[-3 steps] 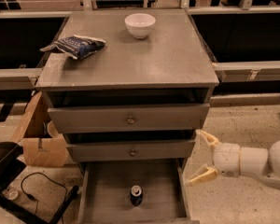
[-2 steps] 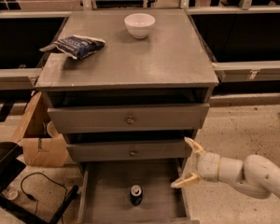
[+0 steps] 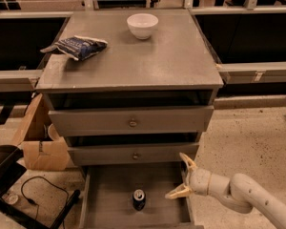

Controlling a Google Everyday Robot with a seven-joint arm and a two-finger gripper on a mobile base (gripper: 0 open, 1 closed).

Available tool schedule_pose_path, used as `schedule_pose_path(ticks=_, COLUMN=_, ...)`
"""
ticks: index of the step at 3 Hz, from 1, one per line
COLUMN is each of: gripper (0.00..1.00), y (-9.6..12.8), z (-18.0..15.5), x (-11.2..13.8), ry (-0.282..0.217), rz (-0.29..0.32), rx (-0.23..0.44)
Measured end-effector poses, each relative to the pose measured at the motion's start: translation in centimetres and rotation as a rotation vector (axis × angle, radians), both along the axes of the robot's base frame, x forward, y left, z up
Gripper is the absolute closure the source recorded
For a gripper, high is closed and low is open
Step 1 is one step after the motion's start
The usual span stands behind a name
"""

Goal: Pick pepsi can from bottom drawer and place on counter

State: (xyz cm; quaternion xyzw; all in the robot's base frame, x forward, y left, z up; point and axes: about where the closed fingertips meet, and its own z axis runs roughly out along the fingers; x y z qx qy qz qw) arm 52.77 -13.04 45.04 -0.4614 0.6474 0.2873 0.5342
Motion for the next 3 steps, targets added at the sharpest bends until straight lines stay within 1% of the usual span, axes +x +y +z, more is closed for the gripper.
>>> schedule_pose_path(ticks=1, gripper=0.00, y=0.3, z=-0.6, x=-0.2, ry=0.008, rz=0.001, rx=0.009)
schedule_pose_path(ticks=2, gripper=0.00, y=1.5, z=-4.2, x=0.3, ry=0.024, rz=0.022, rx=0.022)
schedule_pose_path(ticks=3, gripper=0.00, y=4.0, z=-10.1, x=0.9, ry=0.018, rz=0.071, rx=0.034)
